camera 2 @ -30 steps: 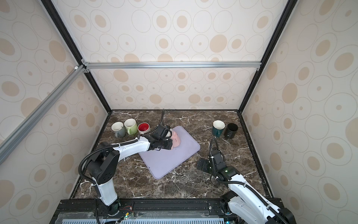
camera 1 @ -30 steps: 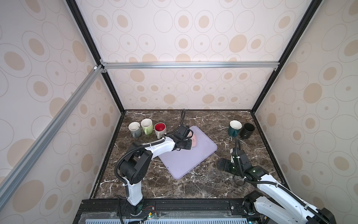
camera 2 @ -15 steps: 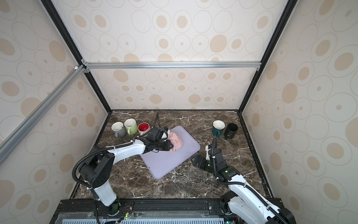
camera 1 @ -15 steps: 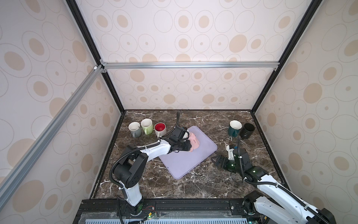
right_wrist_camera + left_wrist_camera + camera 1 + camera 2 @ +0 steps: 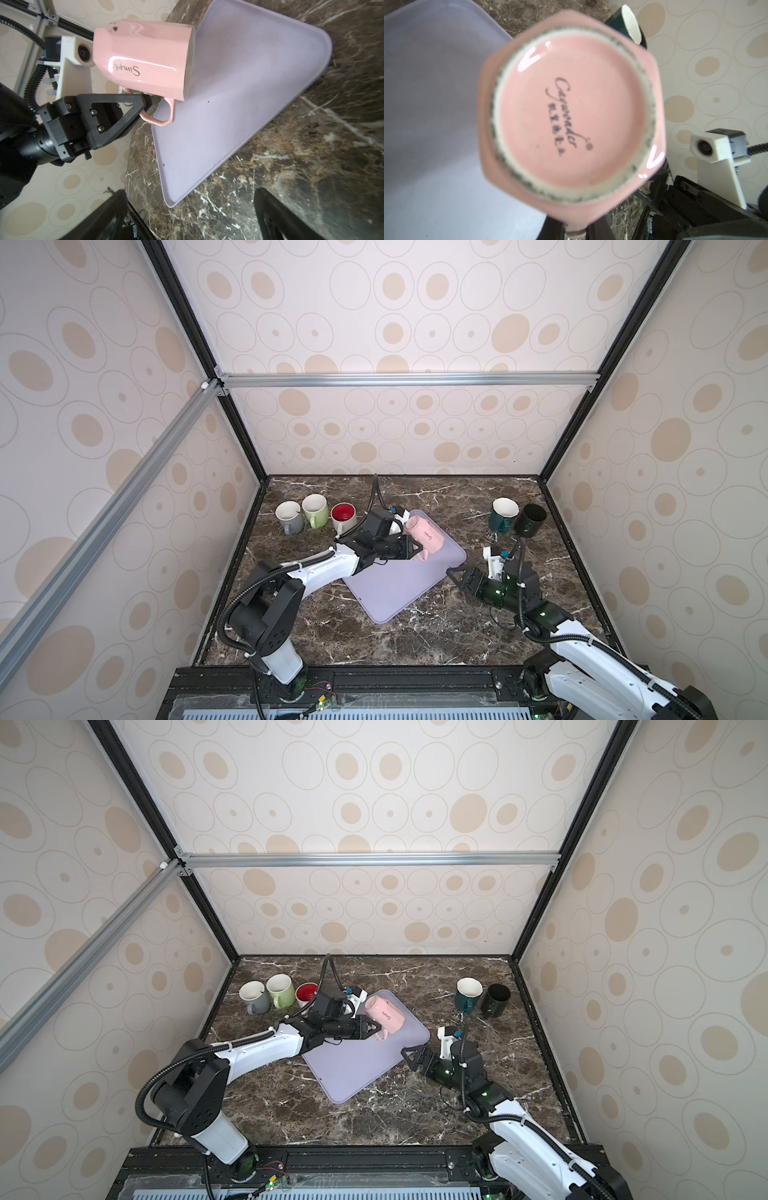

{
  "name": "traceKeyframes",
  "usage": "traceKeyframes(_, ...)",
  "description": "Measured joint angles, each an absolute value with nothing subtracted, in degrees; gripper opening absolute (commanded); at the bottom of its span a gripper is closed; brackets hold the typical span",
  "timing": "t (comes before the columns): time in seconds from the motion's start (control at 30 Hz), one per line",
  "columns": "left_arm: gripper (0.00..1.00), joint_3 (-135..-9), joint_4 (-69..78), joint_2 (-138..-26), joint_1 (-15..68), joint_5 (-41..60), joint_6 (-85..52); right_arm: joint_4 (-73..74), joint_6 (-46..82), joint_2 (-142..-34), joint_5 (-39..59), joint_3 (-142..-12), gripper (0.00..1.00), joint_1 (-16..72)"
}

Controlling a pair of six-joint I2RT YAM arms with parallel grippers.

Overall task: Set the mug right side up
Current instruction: 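Lift the pink mug with the left gripper toward the right gripper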

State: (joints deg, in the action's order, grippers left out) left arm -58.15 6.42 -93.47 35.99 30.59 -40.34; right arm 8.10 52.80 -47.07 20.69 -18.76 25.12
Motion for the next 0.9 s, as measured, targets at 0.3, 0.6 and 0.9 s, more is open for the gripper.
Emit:
traceKeyframes(0.3,0.0,-55.81,17.89,-89.67,35.99,35.79,-48.16,17.65,55.29,-46.92,24.67,-18.74,0.94,25.17)
traceKeyframes(0.6,0.0,-51.64,27.97,-86.67,35.99,39.92,-56.14,25.5,58.11,-48.38,27.31,-19.51,0.88,25.26)
traceKeyframes(0.9,0.0,-51.46,29.47,-86.46,35.81,40.4,-57.36,27.94,59.51,-50.13,27.7,-20.36,0.87,25.45)
